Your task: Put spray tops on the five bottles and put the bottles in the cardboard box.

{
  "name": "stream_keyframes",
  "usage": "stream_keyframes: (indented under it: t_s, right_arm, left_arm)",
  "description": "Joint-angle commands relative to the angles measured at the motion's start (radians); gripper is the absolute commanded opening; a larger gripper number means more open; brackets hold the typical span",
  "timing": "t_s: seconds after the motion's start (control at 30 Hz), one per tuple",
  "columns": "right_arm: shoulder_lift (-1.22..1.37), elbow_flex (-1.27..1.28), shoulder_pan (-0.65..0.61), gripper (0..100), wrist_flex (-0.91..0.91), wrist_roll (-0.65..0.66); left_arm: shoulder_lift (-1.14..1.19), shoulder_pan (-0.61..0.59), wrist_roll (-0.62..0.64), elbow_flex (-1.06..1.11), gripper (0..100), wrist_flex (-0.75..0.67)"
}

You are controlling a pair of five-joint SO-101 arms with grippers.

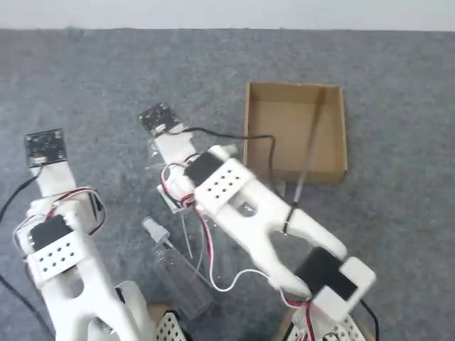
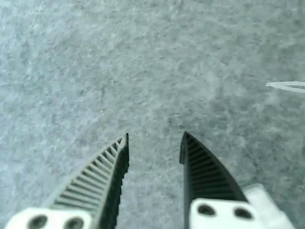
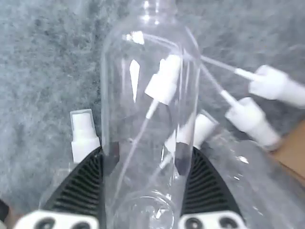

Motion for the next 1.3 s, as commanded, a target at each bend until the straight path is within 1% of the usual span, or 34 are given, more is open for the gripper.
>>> stream_keyframes:
  t_s: [0.0,0.07,0.17,0.23,0.33,0.67,0.73,0.87,1.07,1.2,1.27]
  right_arm:
    - [0.027,-0.008,-0.031,0.8,-0.051,-0.037]
    - [0.053,-0.008,-0.05,3.5,-0.054,-0.037]
    - [0.081,-0.008,-0.067,11.3,-0.056,-0.038]
    - [0.091,-0.008,-0.067,14.7,-0.056,-0.038]
    - [0.099,-0.008,-0.064,15.5,-0.056,-0.055]
    - [0.097,-0.008,-0.065,15.7,-0.047,-0.051]
    - [0.097,-0.008,-0.065,18.4,-0.047,-0.051]
    - [0.097,-0.006,-0.065,27.9,-0.027,-0.051]
    - [0.085,-0.009,-0.062,25.8,-0.016,-0.049]
    - [0.012,-0.1,-0.027,26.0,0.148,-0.038]
    - [-0.039,-0.163,0.005,25.8,0.265,0.032]
  left_arm:
    - [-0.003,-0.048,0.02,-0.077,16,-0.026]
    - [-0.002,-0.057,0.021,-0.087,16,-0.026]
    - [0.0,-0.057,0.021,-0.088,16,-0.023]
    - [-0.003,-0.057,0.021,-0.084,16,-0.017]
    - [-0.005,-0.055,0.021,-0.059,16,-0.025]
    - [-0.005,-0.055,0.021,-0.054,16,-0.025]
    - [-0.002,-0.055,0.021,-0.054,16,-0.025]
    - [0.0,-0.055,0.021,-0.054,16,-0.025]
    - [0.002,-0.055,0.021,-0.054,16,-0.025]
    - [0.002,-0.055,0.021,-0.054,16,-0.025]
    - [0.002,-0.055,0.02,-0.054,16,-0.025]
